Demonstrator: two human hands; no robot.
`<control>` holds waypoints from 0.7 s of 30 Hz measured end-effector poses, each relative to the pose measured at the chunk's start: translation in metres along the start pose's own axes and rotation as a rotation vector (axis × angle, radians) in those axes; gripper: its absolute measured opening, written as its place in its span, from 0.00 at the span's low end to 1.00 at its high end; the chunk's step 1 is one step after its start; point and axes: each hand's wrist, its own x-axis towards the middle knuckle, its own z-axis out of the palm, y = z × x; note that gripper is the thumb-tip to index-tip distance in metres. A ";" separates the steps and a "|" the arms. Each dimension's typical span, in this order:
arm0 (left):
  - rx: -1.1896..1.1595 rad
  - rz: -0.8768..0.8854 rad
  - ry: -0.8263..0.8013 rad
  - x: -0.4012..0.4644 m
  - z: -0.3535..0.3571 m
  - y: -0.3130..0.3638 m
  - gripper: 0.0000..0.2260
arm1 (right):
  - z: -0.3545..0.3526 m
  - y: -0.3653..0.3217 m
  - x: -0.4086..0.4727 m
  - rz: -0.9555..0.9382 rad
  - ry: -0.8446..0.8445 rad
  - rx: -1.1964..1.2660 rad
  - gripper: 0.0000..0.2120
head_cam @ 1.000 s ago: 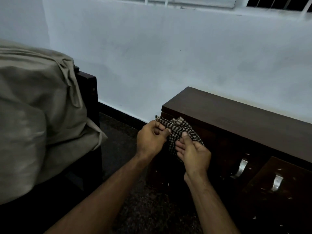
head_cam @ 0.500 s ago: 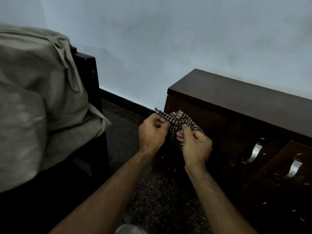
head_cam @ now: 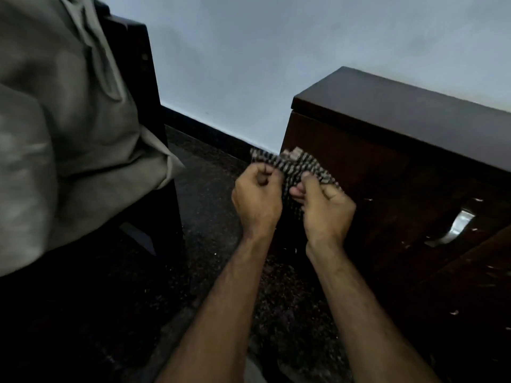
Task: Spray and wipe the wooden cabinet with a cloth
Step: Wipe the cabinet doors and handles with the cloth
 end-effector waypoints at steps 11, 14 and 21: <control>-0.149 -0.783 0.003 -0.022 -0.008 -0.120 0.11 | -0.009 0.136 -0.017 0.431 -0.030 -0.291 0.08; -0.221 -0.748 -0.038 -0.015 -0.007 -0.109 0.11 | -0.011 0.130 -0.008 0.403 -0.066 -0.145 0.08; -0.150 -0.782 -0.009 -0.021 -0.008 -0.130 0.11 | -0.018 0.157 -0.016 0.520 -0.082 -0.171 0.07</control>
